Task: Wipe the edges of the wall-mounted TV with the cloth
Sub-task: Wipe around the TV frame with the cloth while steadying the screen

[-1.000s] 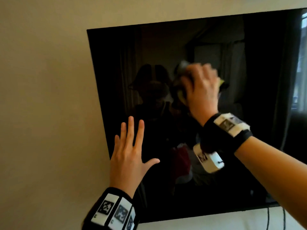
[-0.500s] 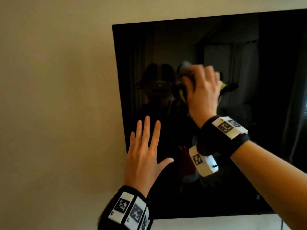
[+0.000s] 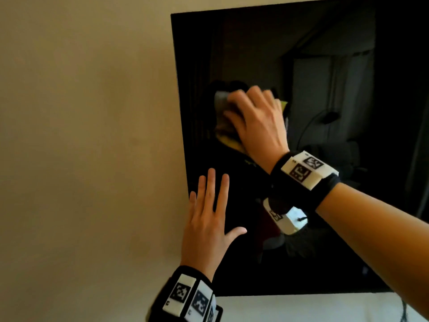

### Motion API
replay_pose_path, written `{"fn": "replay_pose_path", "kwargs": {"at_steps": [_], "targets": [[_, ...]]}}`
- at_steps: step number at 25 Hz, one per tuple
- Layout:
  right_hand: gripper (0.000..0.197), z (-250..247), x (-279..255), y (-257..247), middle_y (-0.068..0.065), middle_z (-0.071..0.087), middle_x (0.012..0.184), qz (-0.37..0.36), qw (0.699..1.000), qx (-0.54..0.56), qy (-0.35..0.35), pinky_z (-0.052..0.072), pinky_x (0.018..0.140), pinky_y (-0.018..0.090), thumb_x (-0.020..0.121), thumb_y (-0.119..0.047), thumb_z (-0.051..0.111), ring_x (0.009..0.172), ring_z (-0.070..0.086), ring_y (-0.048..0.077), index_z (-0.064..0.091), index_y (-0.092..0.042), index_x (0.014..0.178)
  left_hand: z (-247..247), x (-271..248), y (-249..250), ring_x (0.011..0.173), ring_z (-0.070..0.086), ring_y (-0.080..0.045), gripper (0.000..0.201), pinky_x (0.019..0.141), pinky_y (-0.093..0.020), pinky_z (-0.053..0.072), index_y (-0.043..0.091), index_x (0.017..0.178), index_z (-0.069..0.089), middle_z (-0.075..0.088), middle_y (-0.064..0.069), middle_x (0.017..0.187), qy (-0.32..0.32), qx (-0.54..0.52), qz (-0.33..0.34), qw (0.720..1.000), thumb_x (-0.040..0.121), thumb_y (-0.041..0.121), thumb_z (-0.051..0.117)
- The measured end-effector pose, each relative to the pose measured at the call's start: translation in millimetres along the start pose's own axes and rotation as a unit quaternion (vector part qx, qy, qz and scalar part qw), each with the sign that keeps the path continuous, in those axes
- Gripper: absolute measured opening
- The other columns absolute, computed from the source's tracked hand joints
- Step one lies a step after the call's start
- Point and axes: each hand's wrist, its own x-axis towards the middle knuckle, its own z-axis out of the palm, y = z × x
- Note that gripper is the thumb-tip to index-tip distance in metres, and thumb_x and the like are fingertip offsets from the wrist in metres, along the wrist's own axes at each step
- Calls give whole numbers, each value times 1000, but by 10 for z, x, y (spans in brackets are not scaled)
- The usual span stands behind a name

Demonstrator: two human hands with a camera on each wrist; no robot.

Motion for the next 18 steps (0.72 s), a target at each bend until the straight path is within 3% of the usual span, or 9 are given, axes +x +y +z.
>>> {"fn": "replay_pose_path", "kwargs": {"at_steps": [1,4,5,8,9,11,12,16,18], "targets": [[20,4,23,-48,11,56,90,9,1000,11,13,39,66,41,91,-27,55,79,50,31,61,-13,104,12,-2,-8,147,11,-29,113,113,-47,24,17,153,15,13,-13,160,-2,1,-1,1000,65,67,66],[20,145,-89,-258,10,57,90,-127,991,-8,-41,37,63,40,92,-28,55,77,50,31,60,-15,106,48,-34,-33,145,17,-30,107,111,-52,33,15,151,23,25,-15,156,3,-7,2,1000,67,65,67],[20,145,-61,-248,10,57,90,-132,990,-18,-48,37,63,40,92,-29,55,77,50,31,61,-16,106,63,-66,-37,145,18,-30,105,112,-50,33,14,151,24,25,-15,156,5,-9,0,1000,69,64,66],[20,109,53,-252,11,57,91,-36,999,-3,-10,38,66,41,92,-28,56,79,51,31,61,-14,106,125,-262,-31,145,18,-31,104,112,-46,34,11,151,20,16,-16,159,5,-14,-23,1000,73,64,65],[20,145,-22,-313,10,57,91,-67,998,-7,-16,36,66,40,92,-28,55,79,51,31,60,-15,106,149,-334,-9,145,18,-31,106,111,-46,35,11,151,19,14,-16,159,-1,-18,-30,999,72,65,65],[21,224,-247,-419,9,57,93,-195,978,-24,-73,34,66,37,94,-30,53,78,49,29,59,-16,109,220,-465,56,144,20,-31,111,111,-47,35,13,152,18,13,-15,159,-20,-22,-31,999,68,69,66],[21,210,-249,-388,9,57,93,-219,971,-31,-89,35,65,37,94,-30,53,78,49,28,59,-17,110,254,-501,100,144,21,-31,112,111,-47,33,14,152,19,14,-14,158,-27,-22,-30,999,67,70,66],[21,130,-94,-313,11,58,91,-50,998,-6,-24,37,65,40,92,-29,55,78,51,31,61,-15,106,379,-574,259,144,22,-33,105,113,-49,27,19,152,20,19,-15,158,-39,-27,-50,998,71,71,62],[21,215,-347,-415,10,58,92,-150,987,-18,-57,34,65,38,94,-30,54,77,50,30,59,-16,109,463,-632,265,143,23,-34,103,112,-50,30,21,152,21,20,-16,158,-45,-18,-53,997,71,70,62]]}}
